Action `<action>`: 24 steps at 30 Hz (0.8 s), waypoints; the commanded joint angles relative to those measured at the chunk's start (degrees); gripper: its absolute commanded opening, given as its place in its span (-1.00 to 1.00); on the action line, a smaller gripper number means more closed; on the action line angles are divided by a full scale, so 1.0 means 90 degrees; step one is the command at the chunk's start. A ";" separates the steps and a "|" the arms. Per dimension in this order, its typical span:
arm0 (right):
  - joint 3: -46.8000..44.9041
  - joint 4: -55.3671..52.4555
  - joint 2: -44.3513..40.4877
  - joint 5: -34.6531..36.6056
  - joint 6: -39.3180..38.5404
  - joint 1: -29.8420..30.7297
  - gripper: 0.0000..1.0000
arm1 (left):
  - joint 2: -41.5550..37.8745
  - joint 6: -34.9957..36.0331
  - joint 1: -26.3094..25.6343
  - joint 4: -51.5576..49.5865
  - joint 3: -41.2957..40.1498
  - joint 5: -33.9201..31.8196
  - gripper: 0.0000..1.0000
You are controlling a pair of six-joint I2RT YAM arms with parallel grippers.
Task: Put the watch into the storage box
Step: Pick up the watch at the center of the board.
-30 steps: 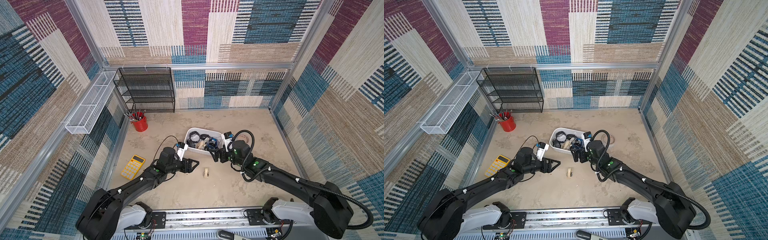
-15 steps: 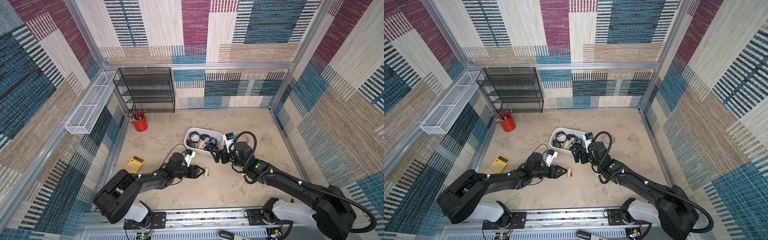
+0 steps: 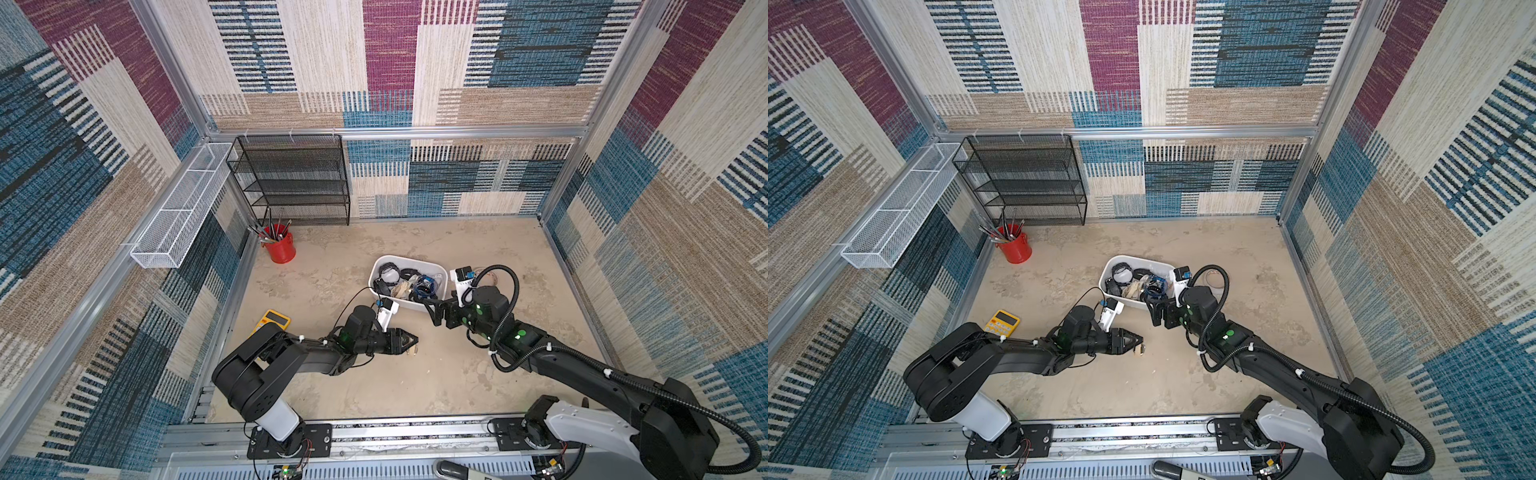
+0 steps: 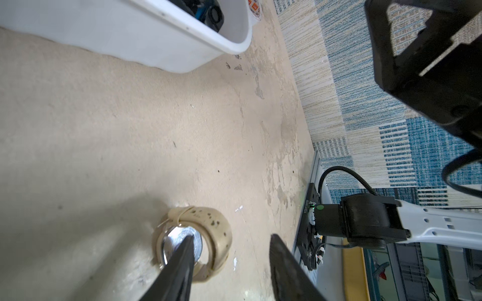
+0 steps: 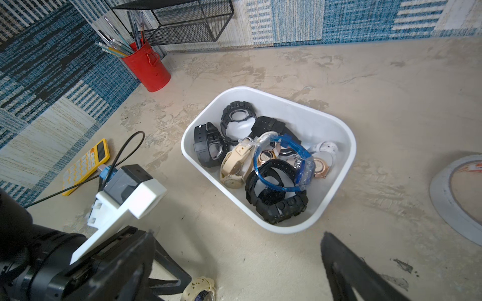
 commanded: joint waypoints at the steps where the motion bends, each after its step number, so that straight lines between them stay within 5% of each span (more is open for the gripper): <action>1: -0.0042 0.0066 -0.0049 0.0090 0.0034 0.0005 0.99 | 0.0131 -0.0141 -0.0051 0.0233 0.0076 0.0030 -0.06; 8: -0.0071 0.0028 -0.0154 0.0168 0.0019 0.0001 0.99 | 0.0449 -0.0277 -0.0125 0.0443 0.0161 0.0097 -0.19; 19: -0.0139 0.0045 -0.0237 0.0202 0.0026 0.0011 0.99 | 0.0276 -0.0139 -0.0145 0.0111 0.0327 0.0108 -0.86; 24: -0.0120 0.0032 -0.0235 0.0174 0.0025 0.0005 0.99 | -0.0069 0.0124 -0.0143 -0.0477 0.0525 0.0085 -1.00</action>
